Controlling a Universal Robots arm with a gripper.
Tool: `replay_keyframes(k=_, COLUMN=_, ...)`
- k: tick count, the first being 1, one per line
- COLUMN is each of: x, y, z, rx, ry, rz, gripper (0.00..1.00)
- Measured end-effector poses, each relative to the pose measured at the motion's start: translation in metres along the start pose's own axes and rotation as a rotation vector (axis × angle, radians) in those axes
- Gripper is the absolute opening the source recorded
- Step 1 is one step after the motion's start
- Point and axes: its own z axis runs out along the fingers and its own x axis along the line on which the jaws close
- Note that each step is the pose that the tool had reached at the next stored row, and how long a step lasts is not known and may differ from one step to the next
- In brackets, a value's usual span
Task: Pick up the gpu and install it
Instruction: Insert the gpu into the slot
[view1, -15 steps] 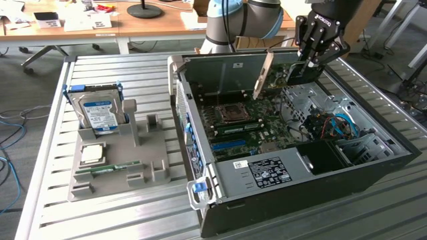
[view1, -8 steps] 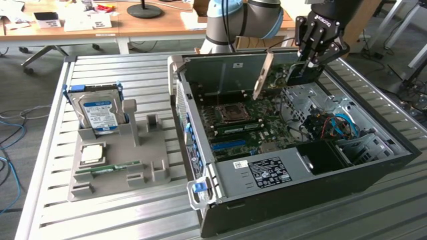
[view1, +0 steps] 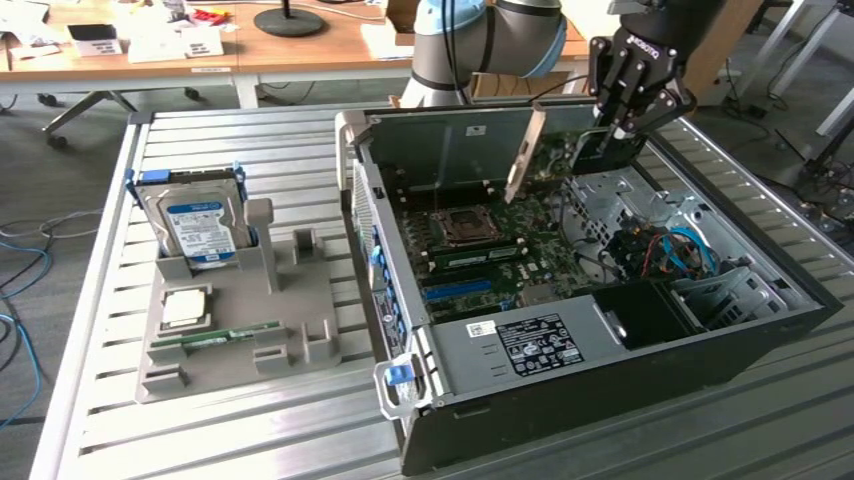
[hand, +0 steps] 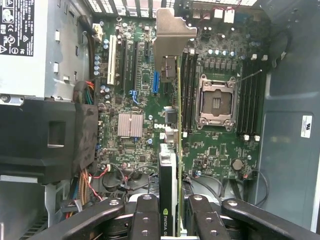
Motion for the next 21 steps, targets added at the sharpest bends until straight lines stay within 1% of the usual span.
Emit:
replay_keyframes(k=17, x=0.0, y=-0.0001, z=0.0071, rx=0.0, ry=-0.0001, rz=0.0, gripper=0.27)
replay_keyframes(k=21, x=0.0, y=-0.0001, z=0.0105, rx=0.0, ry=-0.0001, rz=0.0, gripper=0.27)
